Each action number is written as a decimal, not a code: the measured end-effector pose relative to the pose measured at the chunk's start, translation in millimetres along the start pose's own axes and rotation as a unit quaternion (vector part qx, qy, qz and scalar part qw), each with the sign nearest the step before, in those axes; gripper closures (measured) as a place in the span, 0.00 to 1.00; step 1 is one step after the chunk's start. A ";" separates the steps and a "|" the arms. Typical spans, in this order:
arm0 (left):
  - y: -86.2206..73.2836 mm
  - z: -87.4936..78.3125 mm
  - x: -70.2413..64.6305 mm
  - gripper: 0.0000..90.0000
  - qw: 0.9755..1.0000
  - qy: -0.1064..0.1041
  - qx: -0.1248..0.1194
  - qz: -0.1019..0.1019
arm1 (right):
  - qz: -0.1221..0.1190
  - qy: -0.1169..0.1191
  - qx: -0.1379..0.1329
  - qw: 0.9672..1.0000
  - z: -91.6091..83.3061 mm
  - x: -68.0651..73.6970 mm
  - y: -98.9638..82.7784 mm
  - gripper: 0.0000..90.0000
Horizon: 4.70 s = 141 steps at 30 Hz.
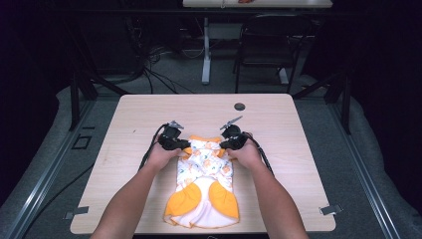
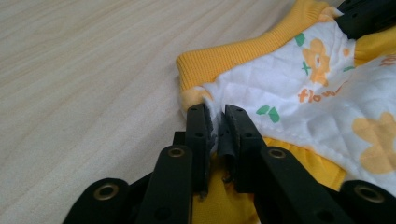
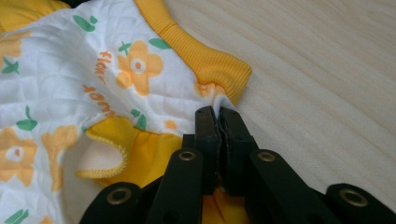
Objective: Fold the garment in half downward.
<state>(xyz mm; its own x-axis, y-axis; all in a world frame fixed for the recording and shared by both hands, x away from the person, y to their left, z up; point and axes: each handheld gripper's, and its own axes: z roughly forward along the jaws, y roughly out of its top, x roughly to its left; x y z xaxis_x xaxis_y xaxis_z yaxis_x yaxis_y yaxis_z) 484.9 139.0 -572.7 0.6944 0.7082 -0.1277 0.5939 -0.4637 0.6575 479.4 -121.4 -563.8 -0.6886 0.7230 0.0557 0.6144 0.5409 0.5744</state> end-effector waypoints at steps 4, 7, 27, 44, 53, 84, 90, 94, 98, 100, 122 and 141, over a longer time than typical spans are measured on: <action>1.3 0.2 -1.5 0.92 1.000 0.004 0.004 -0.001 | 0.003 -0.006 -0.002 1.000 -0.1 1.1 -0.2 0.98; 1.9 -0.3 -2.5 0.93 1.000 0.009 0.005 0.003 | -0.002 -0.011 0.002 1.000 -1.5 2.1 0.1 0.99; 18.7 -29.5 -3.8 0.94 1.000 0.008 -0.017 0.022 | -0.002 0.005 -0.039 0.999 -31.6 -1.5 7.1 0.99; 48.3 -70.4 -5.6 0.94 0.997 0.026 -0.055 0.040 | -0.046 -0.020 -0.073 0.996 -75.7 5.1 37.8 0.99; 62.9 -93.7 -5.4 0.94 0.994 0.041 -0.084 0.047 | -0.054 -0.033 -0.101 0.993 -97.6 9.0 57.9 0.99; 31.9 -88.6 -20.0 0.94 0.993 0.029 -0.081 0.085 | -0.090 -0.033 -0.096 0.991 -91.0 24.4 28.3 0.99; 18.4 -86.9 -23.3 0.94 0.993 0.020 -0.079 0.085 | -0.096 -0.024 -0.092 0.991 -90.2 32.2 18.2 0.99; 8.3 -85.4 -27.1 0.94 0.993 0.014 -0.074 0.088 | -0.108 -0.023 -0.081 0.991 -89.0 39.4 11.8 0.98; -2.0 -82.7 -28.9 0.94 0.993 0.007 -0.073 0.088 | -0.109 -0.016 -0.076 0.991 -85.3 43.2 3.8 0.98; -6.2 -80.8 -30.1 0.94 0.994 0.006 -0.065 0.090 | -0.110 -0.016 -0.074 0.991 -82.7 44.8 0.8 0.98; -42.9 -67.3 -34.2 0.94 0.996 -0.018 -0.051 0.076 | -0.093 0.024 -0.058 0.994 -62.6 57.1 -30.9 0.98; -40.7 -89.1 -35.0 0.78 0.995 -0.031 -0.080 0.058 | -0.055 0.034 -0.101 0.993 -76.0 56.2 -45.4 0.81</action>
<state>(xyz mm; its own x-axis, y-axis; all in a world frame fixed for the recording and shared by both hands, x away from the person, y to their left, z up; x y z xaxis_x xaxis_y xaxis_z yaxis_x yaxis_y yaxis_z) 400.1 180.5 -528.8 0.7814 0.6181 -0.0862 0.4388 -0.4460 0.7801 383.5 -138.0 -524.7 -0.7765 0.6292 0.0348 0.4483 0.5128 0.7322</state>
